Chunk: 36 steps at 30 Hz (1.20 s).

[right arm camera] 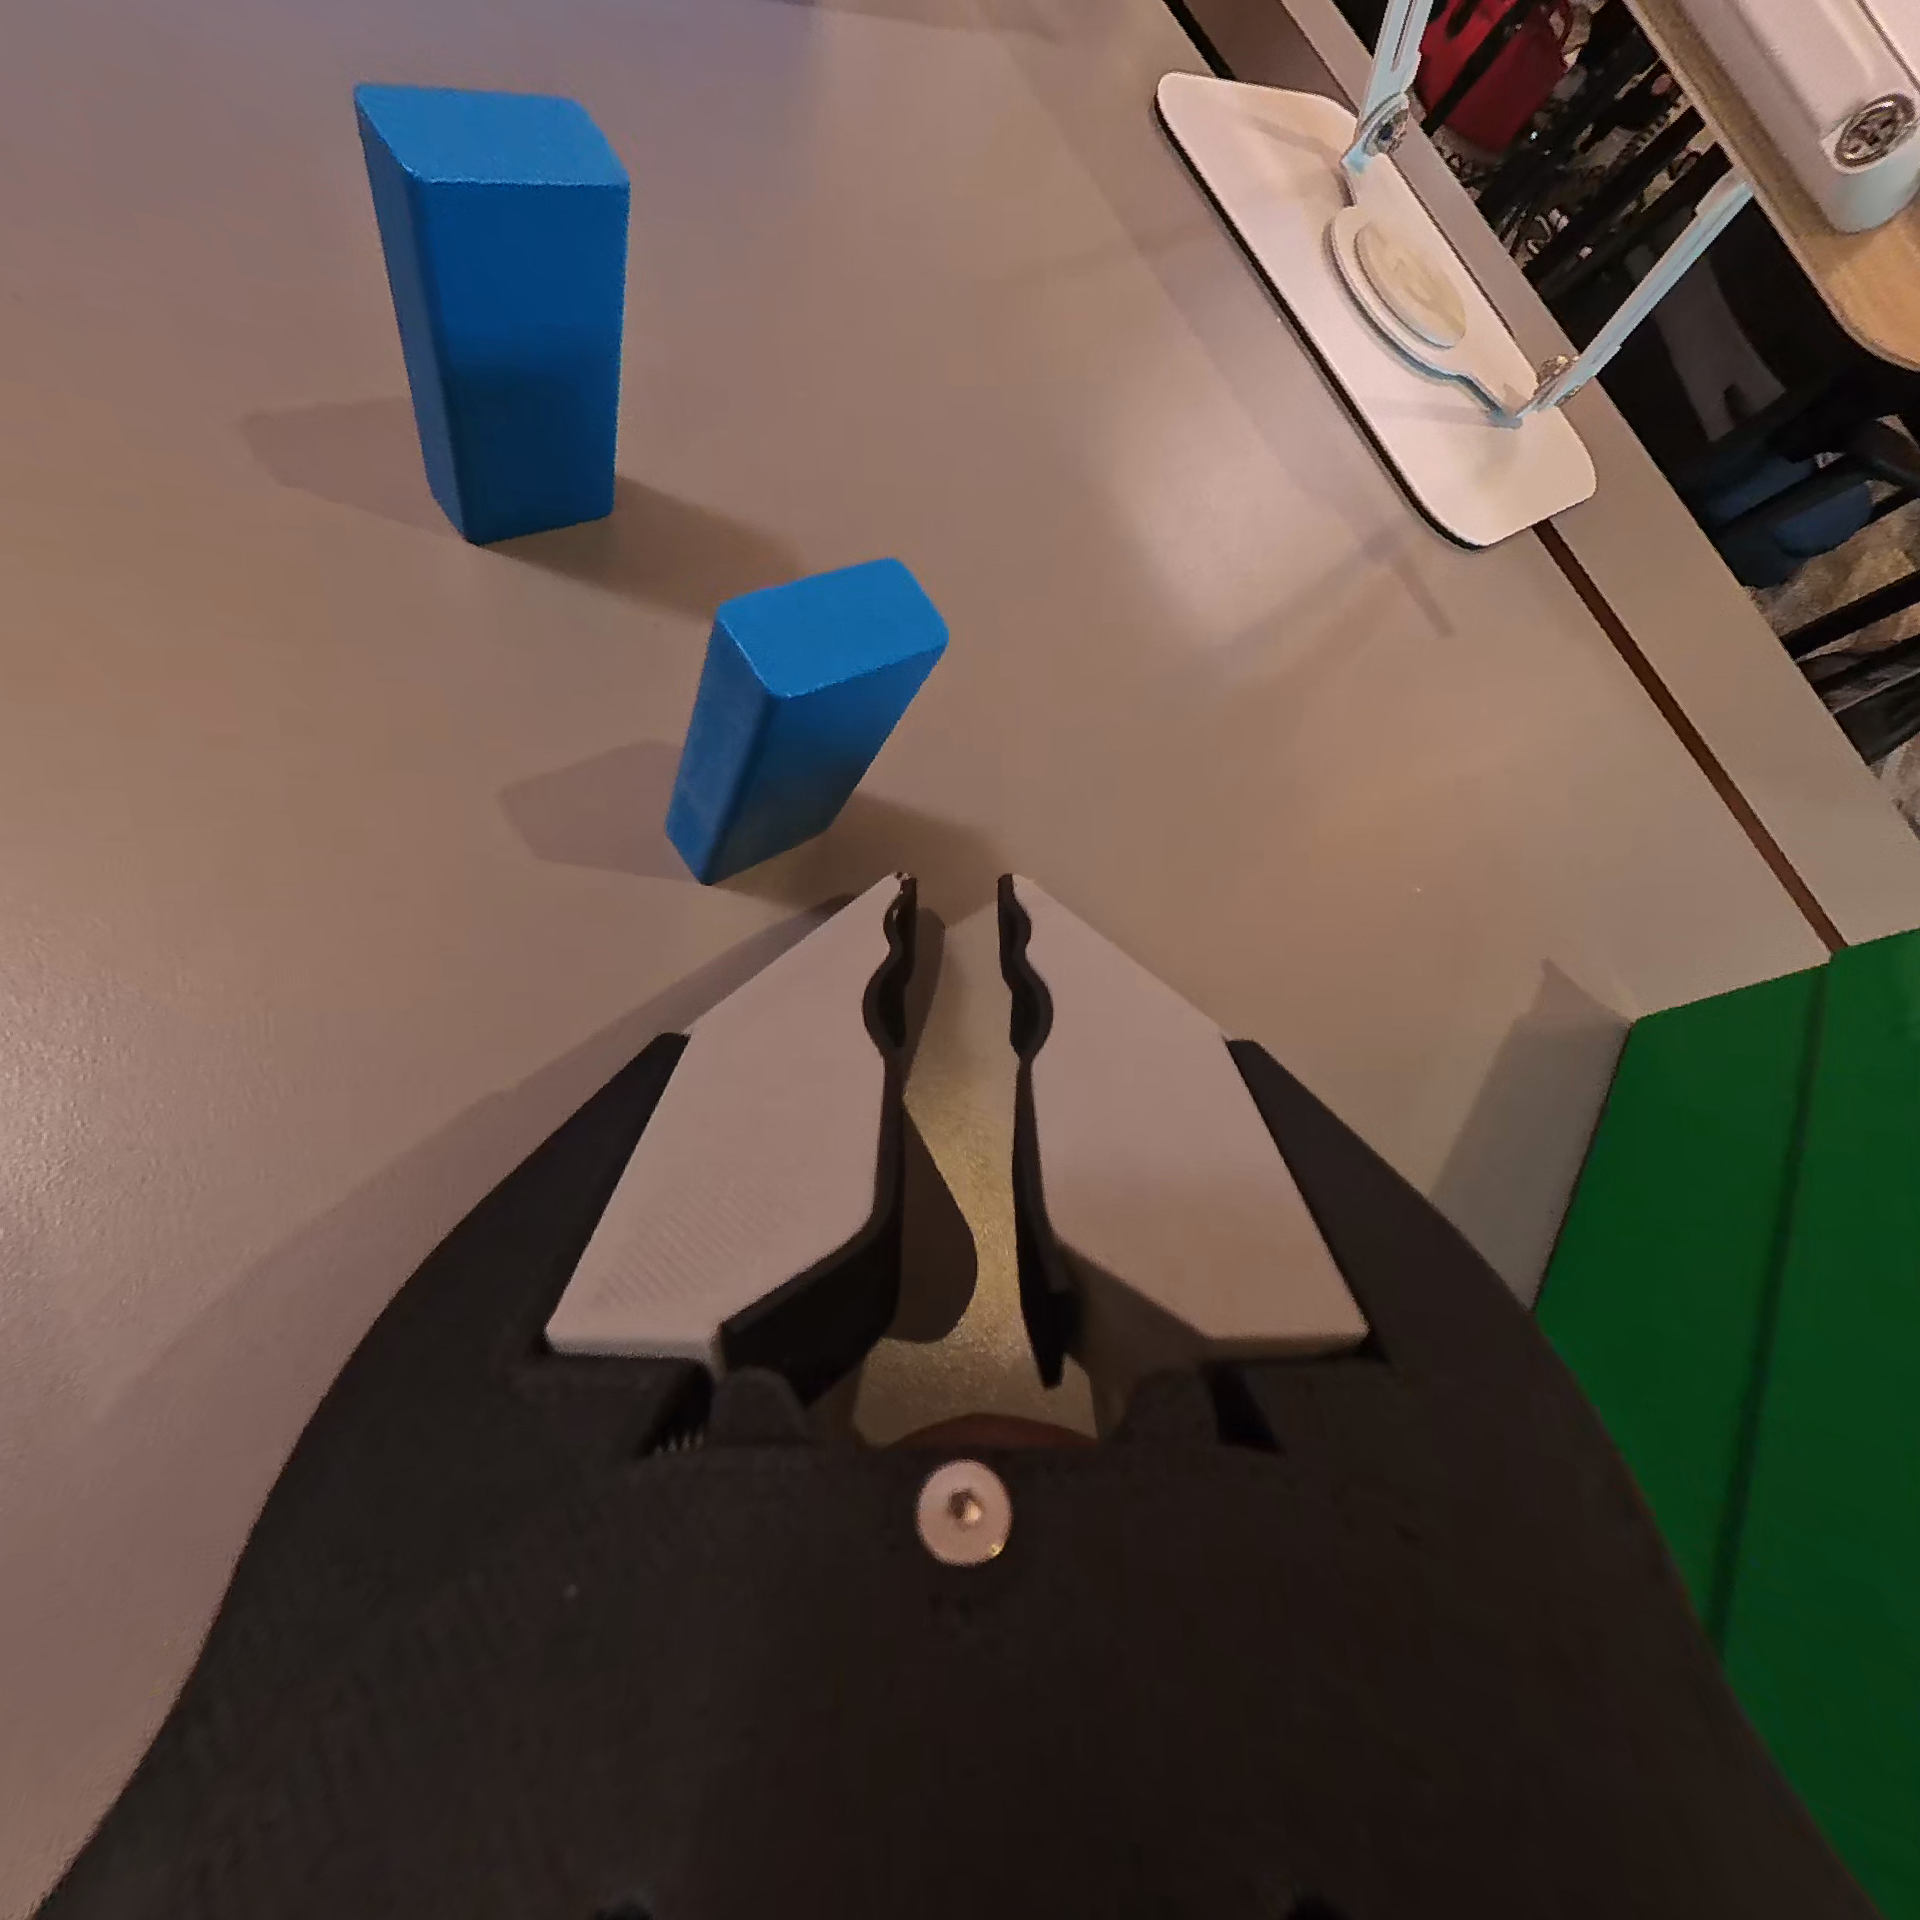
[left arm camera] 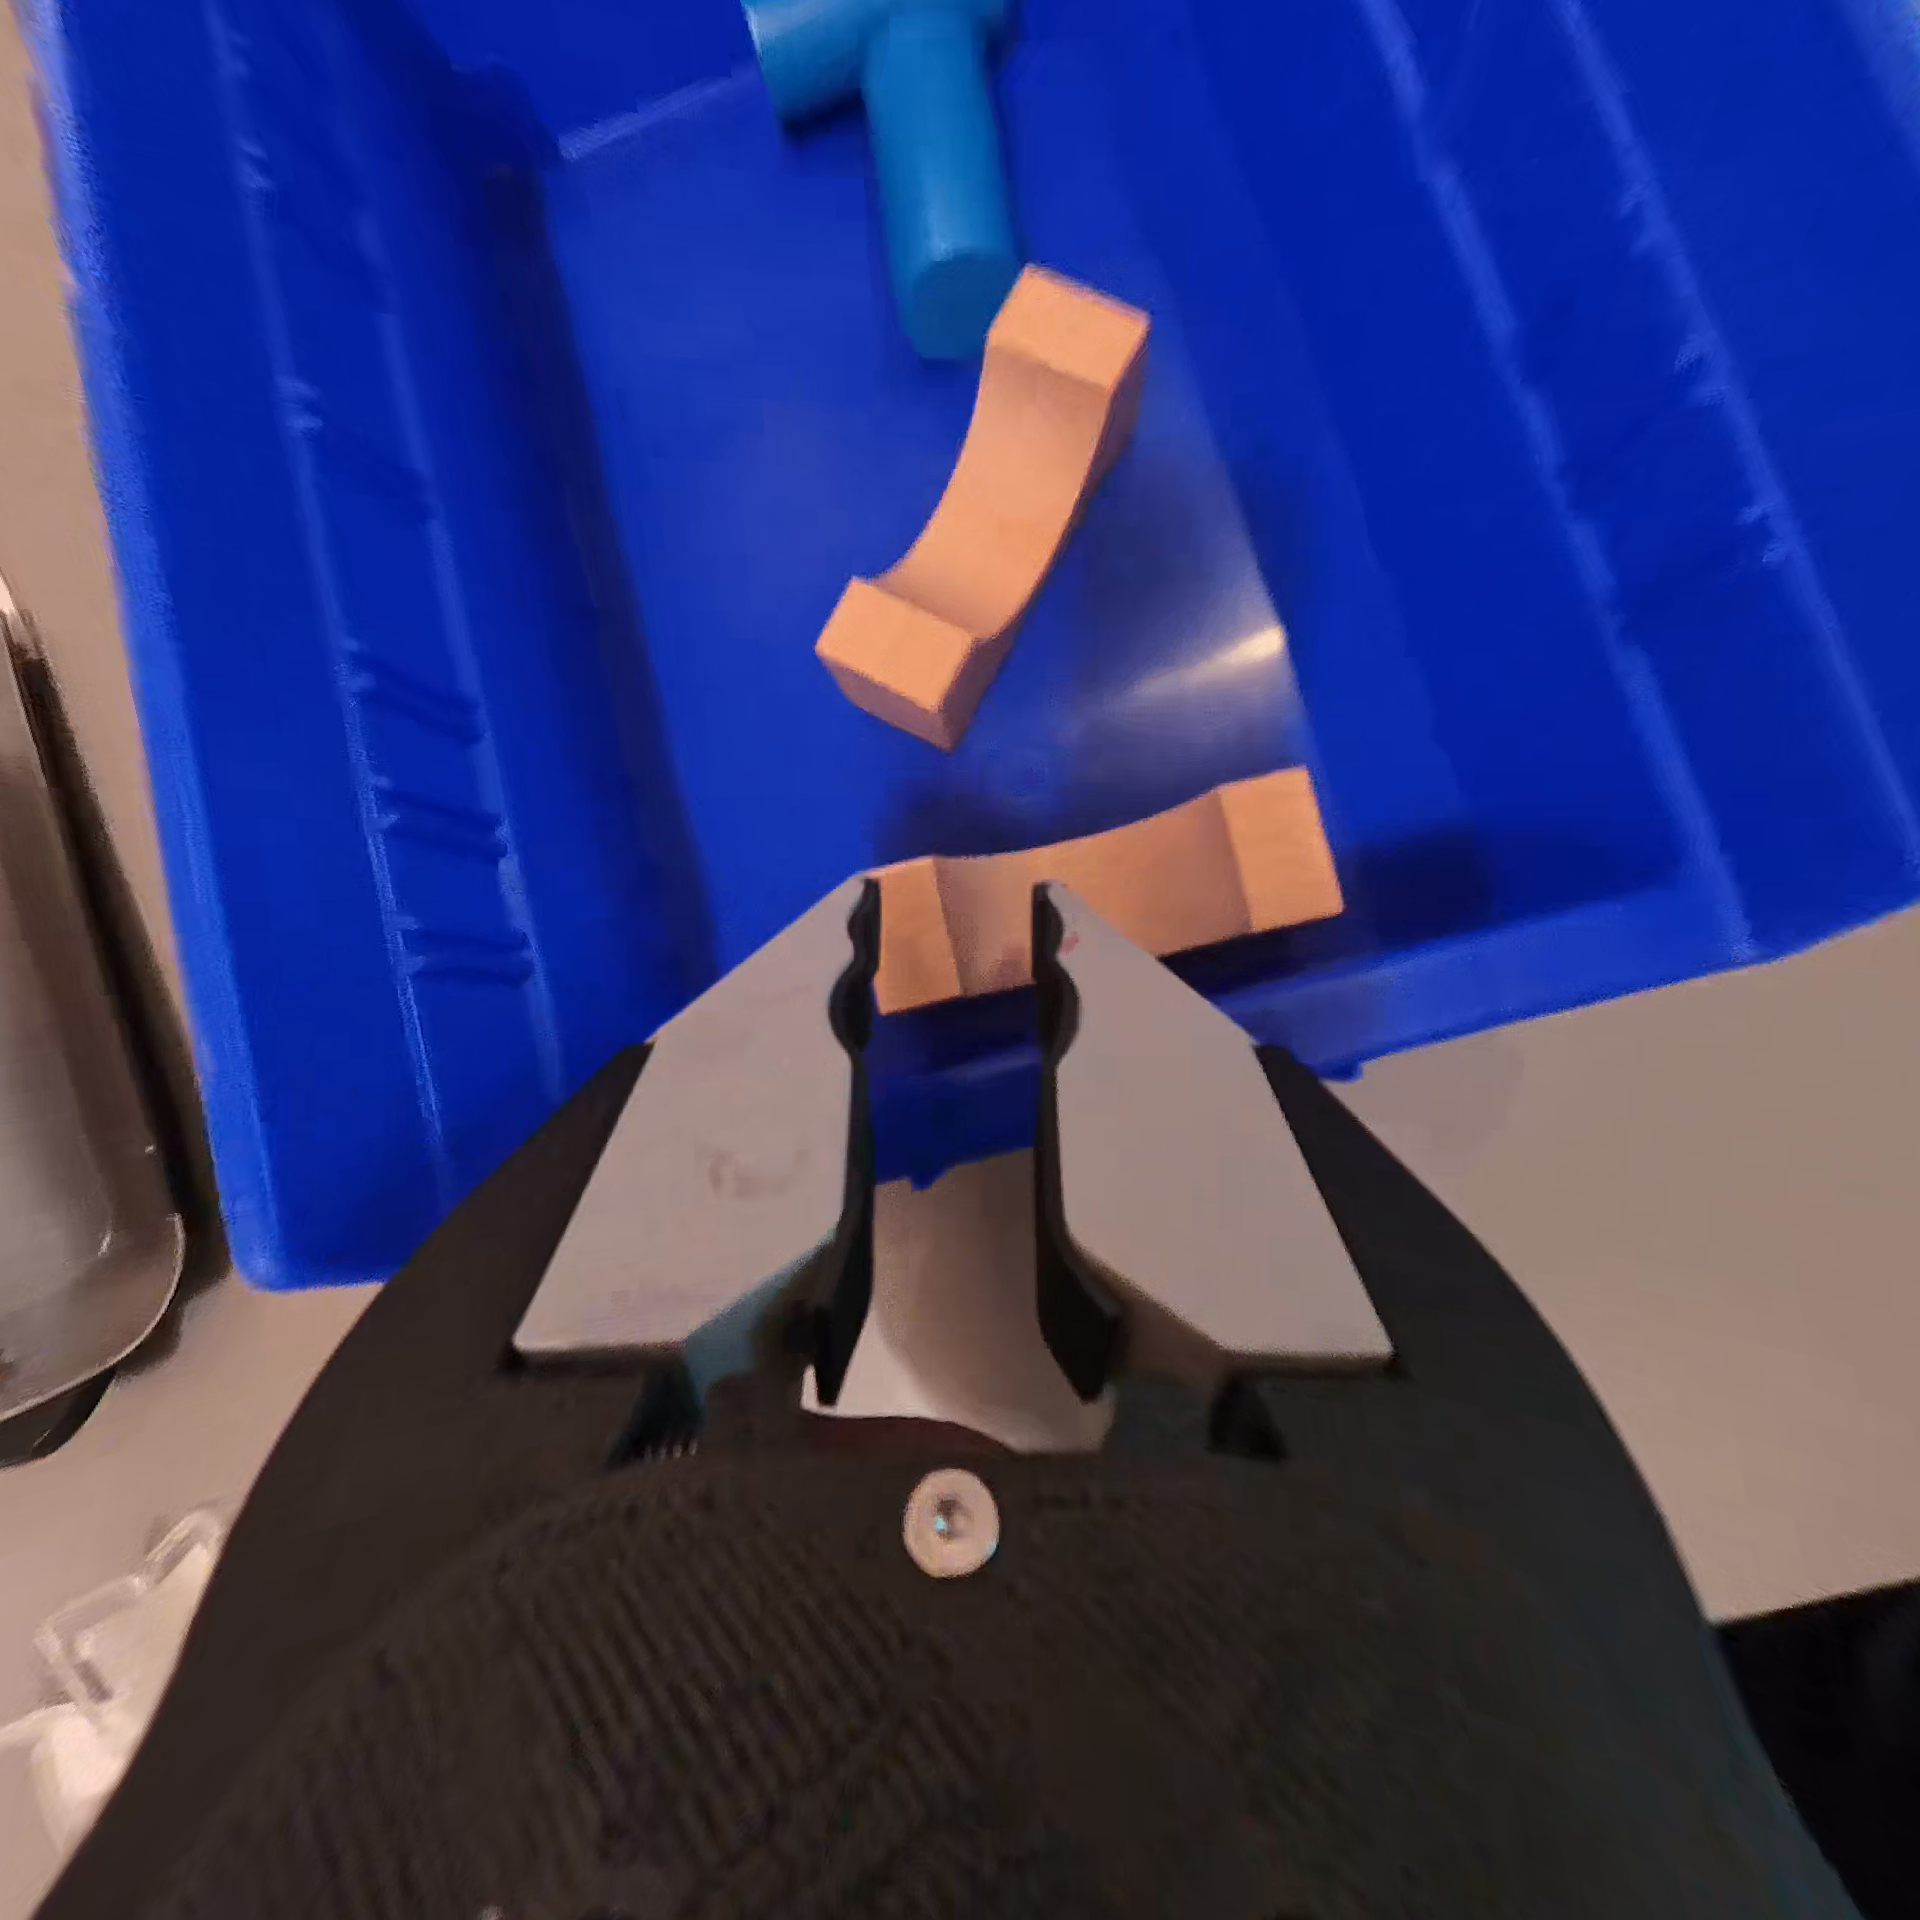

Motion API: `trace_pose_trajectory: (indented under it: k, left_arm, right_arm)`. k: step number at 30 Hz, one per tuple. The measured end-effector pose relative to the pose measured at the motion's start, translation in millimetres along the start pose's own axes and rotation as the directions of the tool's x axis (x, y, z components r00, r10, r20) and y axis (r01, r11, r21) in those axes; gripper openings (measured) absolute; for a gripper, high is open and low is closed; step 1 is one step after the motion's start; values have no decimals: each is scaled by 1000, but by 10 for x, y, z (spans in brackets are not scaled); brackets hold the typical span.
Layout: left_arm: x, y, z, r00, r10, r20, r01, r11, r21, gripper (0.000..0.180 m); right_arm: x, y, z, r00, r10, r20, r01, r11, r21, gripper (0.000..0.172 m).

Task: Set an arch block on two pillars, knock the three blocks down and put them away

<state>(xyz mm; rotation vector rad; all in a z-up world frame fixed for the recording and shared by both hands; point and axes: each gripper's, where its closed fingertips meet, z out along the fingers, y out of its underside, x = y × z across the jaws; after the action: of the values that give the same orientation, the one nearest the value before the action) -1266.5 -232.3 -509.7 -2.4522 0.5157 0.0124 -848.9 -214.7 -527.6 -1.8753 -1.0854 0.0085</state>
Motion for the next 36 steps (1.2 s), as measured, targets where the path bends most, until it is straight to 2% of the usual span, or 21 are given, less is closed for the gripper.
trace_pose_trajectory:
  k: [2,5,12,14,18,20,26,36]
  left_arm:
    - [-46,63,36,1000,-5,0,5,998,-58,35]
    - [-57,75,54,999,-21,-27,18,996,-88,30]
    - [-4,57,116,995,41,-89,-58,978,-201,23]
    - [22,-10,123,993,84,-85,-97,982,-160,22]
    - [56,-246,46,994,97,-42,-97,995,18,18]
    - [93,-287,17,991,137,-10,-136,989,54,17]
    - [56,-490,-96,965,202,164,-231,956,182,18]
    - [-36,-843,-447,902,103,419,-297,852,431,17]
  right_arm:
    - [-3,1,2,1000,-3,0,3,1000,-2,13]
    - [-8,-10,-7,1000,-11,-4,11,1000,6,13]
    - [-23,-22,-18,1000,-14,-1,14,1000,14,13]
    - [-25,-28,-27,1000,-11,0,11,1000,19,13]
    - [-29,-24,-24,1000,-9,3,9,1000,16,14]
    - [-35,-13,-14,1000,-14,4,14,1000,7,14]
    - [-38,-10,-11,1000,-15,4,15,1000,4,14]
    - [-26,-9,-13,1000,-12,-6,12,1000,4,14]
